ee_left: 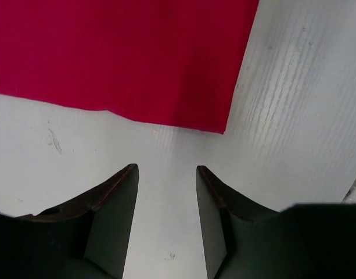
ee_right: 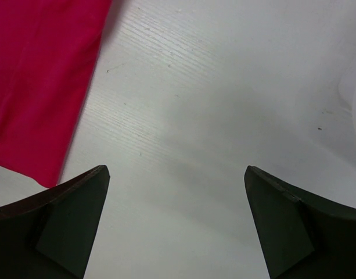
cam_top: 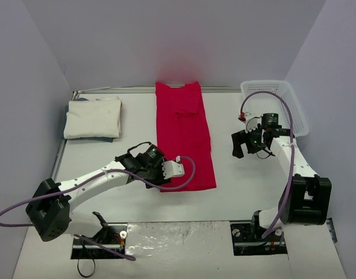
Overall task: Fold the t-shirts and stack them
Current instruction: Grab the bottom of the folded rectangular tshirt with both arms
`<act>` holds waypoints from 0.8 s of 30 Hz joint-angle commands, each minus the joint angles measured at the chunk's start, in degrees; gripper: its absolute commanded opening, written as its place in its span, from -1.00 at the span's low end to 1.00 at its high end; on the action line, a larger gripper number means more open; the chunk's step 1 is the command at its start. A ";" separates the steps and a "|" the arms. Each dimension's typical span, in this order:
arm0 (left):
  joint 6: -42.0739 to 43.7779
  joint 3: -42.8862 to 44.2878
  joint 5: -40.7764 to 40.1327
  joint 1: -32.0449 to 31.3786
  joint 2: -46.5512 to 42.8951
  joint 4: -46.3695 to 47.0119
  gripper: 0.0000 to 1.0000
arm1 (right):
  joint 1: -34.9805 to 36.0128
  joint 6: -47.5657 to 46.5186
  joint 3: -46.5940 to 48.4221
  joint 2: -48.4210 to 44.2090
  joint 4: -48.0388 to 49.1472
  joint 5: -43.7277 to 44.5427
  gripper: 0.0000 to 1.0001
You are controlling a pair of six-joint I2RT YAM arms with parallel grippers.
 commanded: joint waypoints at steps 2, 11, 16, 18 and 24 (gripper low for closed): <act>-0.24 0.31 -2.19 -2.75 1.22 2.65 -0.14 | -0.84 0.52 1.67 1.36 -1.08 0.37 0.97; -0.24 0.22 -3.07 -6.10 5.35 3.45 -0.15 | -1.02 0.25 2.55 4.96 -0.99 1.60 0.97; -0.15 -0.31 -1.75 -7.68 7.11 3.18 -0.17 | -0.93 -0.19 2.20 4.53 -0.82 2.74 0.98; -0.06 -0.48 -2.19 -8.38 7.55 3.53 -0.17 | -1.02 -0.27 1.94 4.26 -0.73 3.18 0.99; 0.38 -0.57 -2.55 -8.65 10.54 5.38 -0.19 | -0.93 -0.28 1.50 3.73 -0.47 4.59 1.00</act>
